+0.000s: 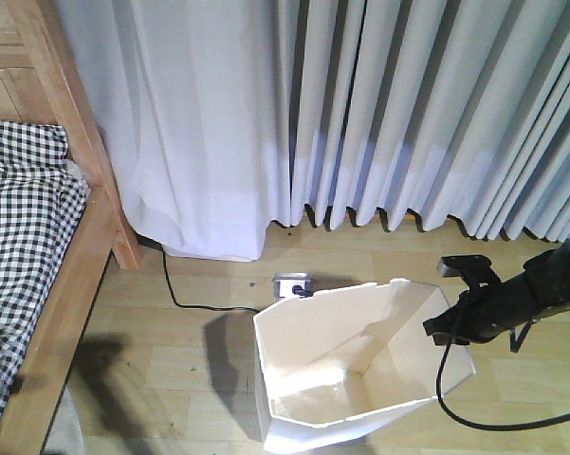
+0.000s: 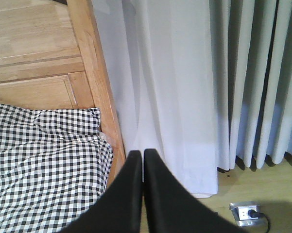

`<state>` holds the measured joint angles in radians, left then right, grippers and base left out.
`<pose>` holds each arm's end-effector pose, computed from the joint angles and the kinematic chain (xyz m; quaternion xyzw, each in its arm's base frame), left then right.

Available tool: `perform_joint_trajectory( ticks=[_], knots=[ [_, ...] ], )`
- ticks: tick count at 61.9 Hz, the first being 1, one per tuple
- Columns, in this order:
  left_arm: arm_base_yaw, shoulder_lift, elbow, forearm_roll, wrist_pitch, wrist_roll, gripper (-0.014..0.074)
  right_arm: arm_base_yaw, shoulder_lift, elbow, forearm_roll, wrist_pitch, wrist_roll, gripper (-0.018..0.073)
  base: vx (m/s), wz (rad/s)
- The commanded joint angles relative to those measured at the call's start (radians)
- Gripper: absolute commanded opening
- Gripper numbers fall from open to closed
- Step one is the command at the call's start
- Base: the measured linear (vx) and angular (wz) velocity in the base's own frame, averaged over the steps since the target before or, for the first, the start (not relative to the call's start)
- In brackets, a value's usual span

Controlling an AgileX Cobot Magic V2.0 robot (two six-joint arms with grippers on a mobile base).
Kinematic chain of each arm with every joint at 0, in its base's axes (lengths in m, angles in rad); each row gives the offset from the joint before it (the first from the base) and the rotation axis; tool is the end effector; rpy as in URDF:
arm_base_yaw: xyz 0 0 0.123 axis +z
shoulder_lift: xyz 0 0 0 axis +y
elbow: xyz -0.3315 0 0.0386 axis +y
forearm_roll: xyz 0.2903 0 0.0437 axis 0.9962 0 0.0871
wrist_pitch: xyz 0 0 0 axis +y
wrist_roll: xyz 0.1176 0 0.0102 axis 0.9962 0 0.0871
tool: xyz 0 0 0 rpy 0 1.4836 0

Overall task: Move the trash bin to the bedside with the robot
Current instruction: 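Drag the held bin across the floor to beside the bed, then push the bin into place near the bed foot with the right gripper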

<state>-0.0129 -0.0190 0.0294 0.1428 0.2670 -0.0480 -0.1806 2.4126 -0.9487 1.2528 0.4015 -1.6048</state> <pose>0.0745 0.0035 0.1739 0.0276 0.7697 0.0390 0.6366 0.3563 -0.0204 -0.0783 -0.1023 0.9762 0.1732 0.0813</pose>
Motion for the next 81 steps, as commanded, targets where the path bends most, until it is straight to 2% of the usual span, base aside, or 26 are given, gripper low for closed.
perform_joint_trajectory(
  ticks=[1,25,30,37,43,61,81],
  knots=[
    [-0.006,-0.009,0.028,-0.003,-0.074,-0.008,-0.0006,-0.004,-0.076,-0.010,0.032,0.177,0.000,-0.0007,0.00,0.00],
    [-0.006,-0.009,0.028,-0.003,-0.074,-0.008,-0.0006,-0.004,-0.076,-0.010,0.049,0.176,0.000,-0.0007,0.00,0.00],
    [-0.006,-0.009,0.028,-0.003,-0.074,-0.008,-0.0006,-0.004,-0.075,-0.011,0.094,0.114,-0.031,-0.0007,0.00,0.00],
    [-0.006,-0.009,0.028,-0.003,-0.074,-0.008,-0.0006,-0.004,-0.075,-0.007,0.224,0.024,-0.037,-0.0007,0.00,0.00],
    [-0.006,-0.009,0.028,-0.003,-0.074,-0.008,-0.0006,-0.004,-0.068,-0.007,0.276,0.020,-0.037,-0.0007,0.00,0.00],
    [-0.006,-0.009,0.028,-0.003,-0.074,-0.008,-0.0006,-0.005,-0.007,-0.054,0.264,0.039,-0.036,-0.0004,0.00,0.00],
    [-0.006,-0.009,0.028,-0.003,-0.074,-0.008,-0.0006,-0.005,0.174,-0.274,0.261,0.088,-0.035,-0.0003,0.00,0.00]
  ],
)
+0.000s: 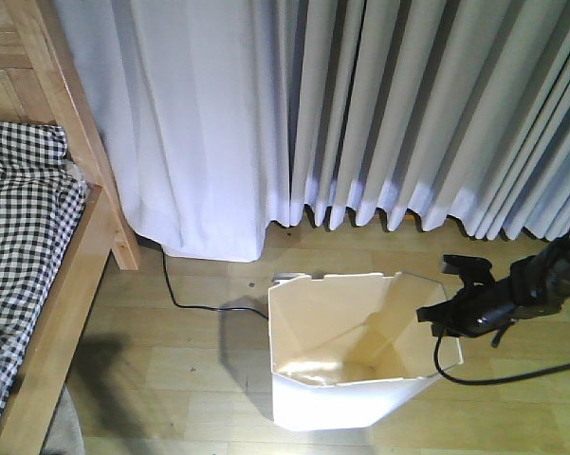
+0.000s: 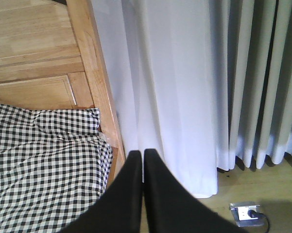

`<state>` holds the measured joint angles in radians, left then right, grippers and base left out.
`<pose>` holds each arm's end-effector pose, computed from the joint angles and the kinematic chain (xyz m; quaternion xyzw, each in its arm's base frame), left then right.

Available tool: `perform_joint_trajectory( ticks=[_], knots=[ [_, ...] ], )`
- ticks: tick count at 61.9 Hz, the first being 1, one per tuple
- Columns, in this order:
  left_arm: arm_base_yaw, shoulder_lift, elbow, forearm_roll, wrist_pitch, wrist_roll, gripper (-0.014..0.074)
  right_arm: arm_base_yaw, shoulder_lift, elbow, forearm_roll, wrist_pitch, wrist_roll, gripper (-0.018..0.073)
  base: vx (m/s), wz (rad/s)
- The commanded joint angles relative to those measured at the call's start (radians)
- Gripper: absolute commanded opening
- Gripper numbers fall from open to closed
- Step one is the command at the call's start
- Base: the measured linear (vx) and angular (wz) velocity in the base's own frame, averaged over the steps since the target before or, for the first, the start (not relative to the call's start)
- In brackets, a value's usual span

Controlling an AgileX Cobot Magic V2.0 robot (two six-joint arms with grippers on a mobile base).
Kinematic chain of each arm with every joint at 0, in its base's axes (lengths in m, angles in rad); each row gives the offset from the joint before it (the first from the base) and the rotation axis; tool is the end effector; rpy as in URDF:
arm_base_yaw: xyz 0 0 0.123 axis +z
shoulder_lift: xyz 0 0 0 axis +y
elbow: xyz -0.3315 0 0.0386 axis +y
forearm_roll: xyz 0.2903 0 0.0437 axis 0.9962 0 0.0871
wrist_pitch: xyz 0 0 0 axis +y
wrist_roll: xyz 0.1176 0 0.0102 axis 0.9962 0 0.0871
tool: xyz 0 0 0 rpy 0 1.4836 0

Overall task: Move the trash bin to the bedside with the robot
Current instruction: 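Push the bin into place near the bed foot with the right gripper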

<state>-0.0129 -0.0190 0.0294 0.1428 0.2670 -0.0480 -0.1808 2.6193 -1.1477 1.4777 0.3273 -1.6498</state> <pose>0.0745 0.0035 0.1739 0.0276 0.7697 0.0390 0.6366 0.3964 -0.0340 -0.1401 -0.0108 0.9838 0.1455 0.1039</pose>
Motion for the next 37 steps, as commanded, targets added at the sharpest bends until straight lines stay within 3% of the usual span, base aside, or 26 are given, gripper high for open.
perform_joint_trajectory(
  ticks=[1,19,37],
  knots=[
    [-0.006,-0.009,0.028,-0.003,-0.074,-0.008,-0.0006,-0.005,-0.025,-0.084,0.036,0.162,0.010,-0.0003,0.00,0.00],
    [-0.006,-0.009,0.028,-0.003,-0.074,-0.008,-0.0006,-0.005,0.144,-0.271,0.006,0.212,0.026,-0.0003,0.00,0.00],
    [-0.006,-0.009,0.028,-0.003,-0.074,-0.008,-0.0006,-0.004,0.270,-0.470,-0.110,0.274,0.162,-0.0003,0.00,0.00]
  ],
)
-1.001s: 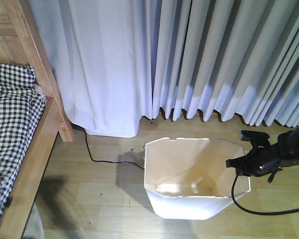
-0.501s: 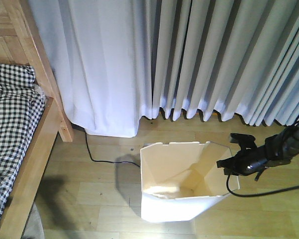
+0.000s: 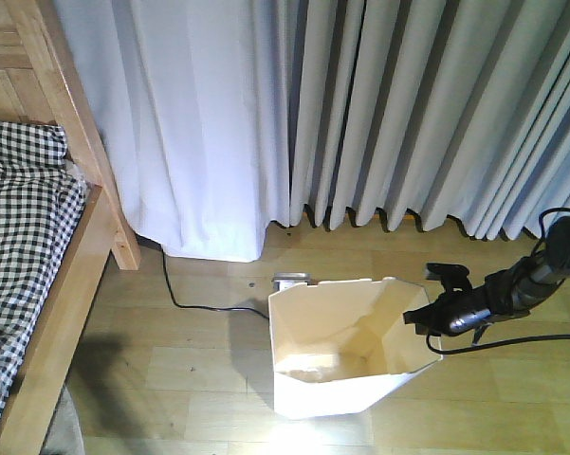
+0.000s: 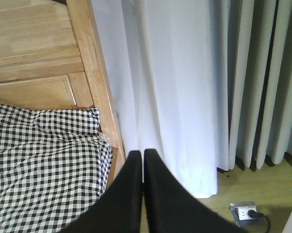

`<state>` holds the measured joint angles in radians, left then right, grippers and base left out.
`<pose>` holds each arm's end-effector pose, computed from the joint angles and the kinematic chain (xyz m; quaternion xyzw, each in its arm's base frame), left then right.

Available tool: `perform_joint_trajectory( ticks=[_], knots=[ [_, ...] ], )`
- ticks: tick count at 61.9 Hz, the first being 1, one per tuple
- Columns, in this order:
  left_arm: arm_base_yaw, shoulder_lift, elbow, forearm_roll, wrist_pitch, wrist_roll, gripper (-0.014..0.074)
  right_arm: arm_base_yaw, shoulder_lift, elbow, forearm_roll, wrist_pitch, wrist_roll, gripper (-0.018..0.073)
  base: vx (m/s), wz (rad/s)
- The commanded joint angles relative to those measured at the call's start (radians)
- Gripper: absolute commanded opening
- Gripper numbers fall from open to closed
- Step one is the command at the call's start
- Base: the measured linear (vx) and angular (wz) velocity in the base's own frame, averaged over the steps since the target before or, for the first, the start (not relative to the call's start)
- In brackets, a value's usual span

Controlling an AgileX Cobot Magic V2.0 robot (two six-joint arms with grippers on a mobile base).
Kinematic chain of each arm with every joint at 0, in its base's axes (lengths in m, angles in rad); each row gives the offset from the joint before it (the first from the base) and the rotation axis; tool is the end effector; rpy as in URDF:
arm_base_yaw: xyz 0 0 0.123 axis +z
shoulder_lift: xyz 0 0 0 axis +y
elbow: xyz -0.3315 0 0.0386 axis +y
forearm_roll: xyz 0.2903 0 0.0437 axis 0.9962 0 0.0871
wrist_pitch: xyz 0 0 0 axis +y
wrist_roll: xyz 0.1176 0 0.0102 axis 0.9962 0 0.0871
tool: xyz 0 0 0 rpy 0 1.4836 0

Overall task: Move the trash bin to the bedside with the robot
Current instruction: 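Push the bin into place near the bed foot with the right gripper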

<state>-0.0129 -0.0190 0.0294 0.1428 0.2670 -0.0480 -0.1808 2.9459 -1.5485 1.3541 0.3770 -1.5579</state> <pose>0.0745 0.0035 0.1739 0.0276 0.7697 0.0390 0.6366 0.4454 -0.0382 -0.2372 -0.0350 0.9789 0.1613 0.1207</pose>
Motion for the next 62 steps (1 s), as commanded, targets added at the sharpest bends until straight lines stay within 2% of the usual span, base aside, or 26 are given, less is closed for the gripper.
perform_joint_trajectory(
  ticks=[1,30,47,62],
  knots=[
    [-0.006,-0.009,0.028,-0.003,-0.074,-0.008,-0.0006,-0.004,-0.051,-0.078,0.009,0.230,0.077,-0.0003,0.00,0.00],
    [-0.006,-0.009,0.028,-0.003,-0.074,-0.008,-0.0006,0.002,0.094,-0.320,-0.136,0.289,0.265,-0.0001,0.00,0.00],
    [-0.006,-0.009,0.028,-0.003,-0.074,-0.008,-0.0006,0.022,0.172,-0.459,-0.262,0.315,0.469,0.0013,0.00,0.00],
    [-0.006,-0.009,0.028,-0.003,-0.074,-0.008,-0.0006,0.024,0.194,-0.478,-0.271,0.314,0.494,0.0058,0.00,0.00]
  ],
)
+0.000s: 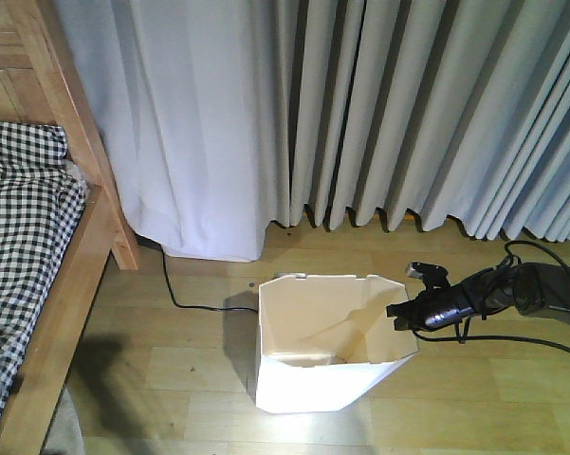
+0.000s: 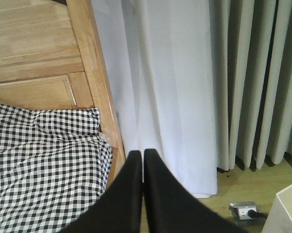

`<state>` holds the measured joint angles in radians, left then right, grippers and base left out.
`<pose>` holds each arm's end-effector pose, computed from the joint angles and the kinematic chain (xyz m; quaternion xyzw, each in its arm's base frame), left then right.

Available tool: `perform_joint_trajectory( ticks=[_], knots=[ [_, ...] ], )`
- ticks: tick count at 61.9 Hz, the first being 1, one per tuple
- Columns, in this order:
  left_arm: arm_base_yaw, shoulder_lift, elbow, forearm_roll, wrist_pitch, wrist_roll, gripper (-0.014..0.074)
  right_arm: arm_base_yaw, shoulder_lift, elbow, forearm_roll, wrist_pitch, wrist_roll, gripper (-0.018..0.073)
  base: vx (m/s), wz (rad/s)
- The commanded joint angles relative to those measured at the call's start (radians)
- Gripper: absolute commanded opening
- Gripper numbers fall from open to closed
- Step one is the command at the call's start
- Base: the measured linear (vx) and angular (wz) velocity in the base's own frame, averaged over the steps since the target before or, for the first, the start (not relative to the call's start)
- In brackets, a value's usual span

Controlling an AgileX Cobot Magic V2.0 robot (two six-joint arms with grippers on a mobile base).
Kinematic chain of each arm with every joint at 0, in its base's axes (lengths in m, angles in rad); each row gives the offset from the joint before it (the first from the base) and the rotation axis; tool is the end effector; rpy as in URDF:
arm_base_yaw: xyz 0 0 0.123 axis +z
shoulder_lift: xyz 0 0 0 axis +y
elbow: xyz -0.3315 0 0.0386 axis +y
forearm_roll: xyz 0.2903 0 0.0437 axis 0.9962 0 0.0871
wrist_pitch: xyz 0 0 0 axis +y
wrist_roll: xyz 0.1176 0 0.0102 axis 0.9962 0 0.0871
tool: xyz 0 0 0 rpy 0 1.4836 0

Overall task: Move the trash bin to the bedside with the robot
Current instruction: 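Push the bin into place near the bed foot with the right gripper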

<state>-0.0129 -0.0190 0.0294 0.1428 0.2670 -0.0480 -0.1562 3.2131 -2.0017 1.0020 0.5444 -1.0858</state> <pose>0.0745 0.0035 0.1739 0.0276 0.7697 0.0390 0.6366 0.4869 -0.0245 -0.3008 -0.0150 0.9725 0.2107 0.0980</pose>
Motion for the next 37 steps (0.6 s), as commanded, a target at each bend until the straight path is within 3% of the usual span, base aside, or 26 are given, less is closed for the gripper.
perform_joint_trajectory(
  ticks=[1,24,37],
  knots=[
    [-0.006,-0.009,0.028,-0.003,-0.074,-0.008,-0.0006,-0.001,-0.073,-0.025,0.081,0.147,0.022,0.0063,0.00,0.00],
    [-0.006,-0.009,0.028,-0.003,-0.074,-0.008,-0.0006,-0.002,-0.073,-0.025,0.068,0.144,0.021,0.0306,0.00,0.00],
    [-0.006,-0.009,0.028,-0.003,-0.074,-0.008,-0.0006,-0.005,-0.073,-0.025,0.067,0.142,0.021,0.0378,0.00,0.00]
  ],
)
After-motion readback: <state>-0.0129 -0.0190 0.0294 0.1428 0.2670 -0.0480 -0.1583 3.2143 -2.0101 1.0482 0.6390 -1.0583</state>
